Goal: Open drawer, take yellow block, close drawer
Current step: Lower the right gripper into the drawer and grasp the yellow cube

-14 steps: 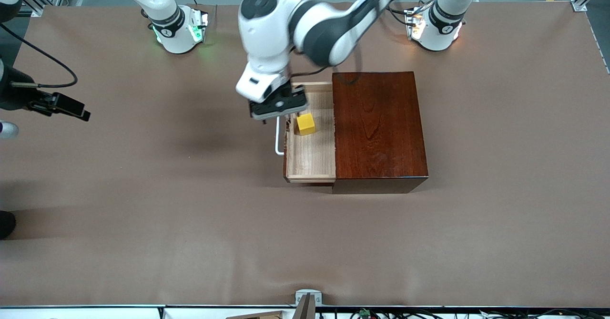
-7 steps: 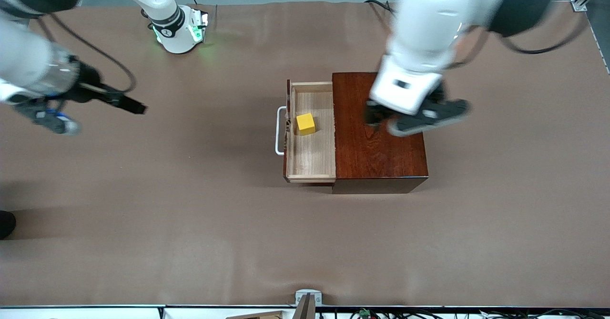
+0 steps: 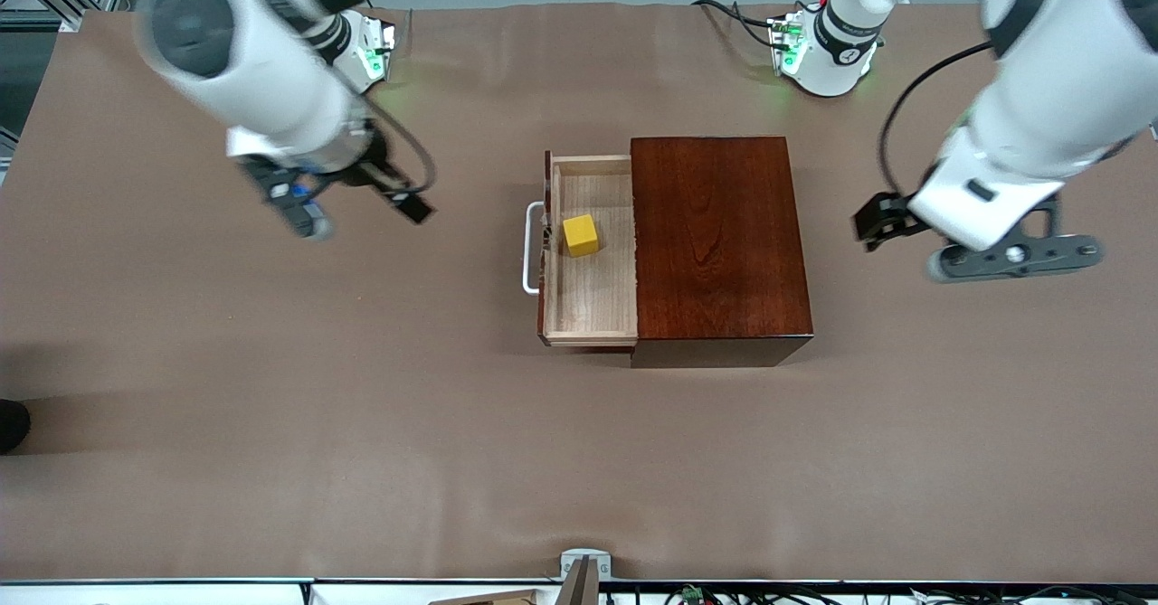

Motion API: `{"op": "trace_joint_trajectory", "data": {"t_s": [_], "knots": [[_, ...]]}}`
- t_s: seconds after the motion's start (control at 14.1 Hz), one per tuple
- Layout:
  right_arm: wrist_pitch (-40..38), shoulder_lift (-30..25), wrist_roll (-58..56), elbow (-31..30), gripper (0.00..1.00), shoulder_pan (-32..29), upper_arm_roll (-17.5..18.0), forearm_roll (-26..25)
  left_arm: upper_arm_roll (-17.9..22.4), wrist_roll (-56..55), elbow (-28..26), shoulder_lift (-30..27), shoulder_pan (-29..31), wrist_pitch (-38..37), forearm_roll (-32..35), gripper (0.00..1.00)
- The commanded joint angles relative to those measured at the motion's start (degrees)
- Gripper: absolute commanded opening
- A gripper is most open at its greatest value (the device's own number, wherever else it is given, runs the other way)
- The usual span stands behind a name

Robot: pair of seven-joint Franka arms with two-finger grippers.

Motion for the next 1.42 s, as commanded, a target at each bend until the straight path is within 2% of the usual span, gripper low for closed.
{"op": "trace_joint_trajectory", "data": {"t_s": [0.0, 0.07, 0.43, 0.5, 0.71, 0.99, 1.14, 1.28, 1.35], "knots": [[4.1, 3.7, 8.5, 0.8, 1.00, 5.6, -0.8, -0.1, -0.8, 2.2, -11.6, -8.6, 2.2, 3.2, -0.5, 1.00], [5.0, 5.0, 9.9, 1.0, 1.00, 6.3, -0.7, 0.6, -0.7, 3.4, -12.8, -9.6, 2.7, 3.8, -0.4, 1.00], [12.2, 11.2, 20.5, 0.9, 1.00, 9.7, -0.7, 3.1, 0.0, 8.3, -11.8, -10.6, 5.8, 3.2, 0.2, 1.00], [14.2, 11.7, 21.8, 0.8, 1.00, 10.4, -0.7, 3.1, -0.9, 9.0, -12.0, -10.8, 8.2, 3.3, -0.2, 1.00], [15.7, 16.2, 23.4, 1.0, 1.00, 13.0, -0.7, 3.6, -7.8, 11.2, -13.2, -11.6, 16.0, 3.3, -0.4, 1.00], [17.5, 18.0, 26.0, 1.1, 1.00, 14.5, -0.7, 3.7, -14.3, 11.7, -22.5, -18.2, 22.9, 5.2, -0.4, 1.00], [22.0, 20.3, 28.3, 1.0, 1.00, 16.3, -0.8, 3.6, -16.4, 11.7, -23.7, -19.1, 24.7, 5.5, -0.4, 1.00], [28.5, 22.0, 33.7, 0.8, 1.00, 17.0, -0.8, 2.9, -16.2, 12.2, -23.2, -18.9, 24.8, 5.5, -0.4, 1.00], [28.8, 22.3, 34.1, 0.7, 1.00, 17.2, -0.8, 2.6, -16.1, 12.5, -22.8, -18.7, 24.8, 5.5, -0.4, 1.00]]}}
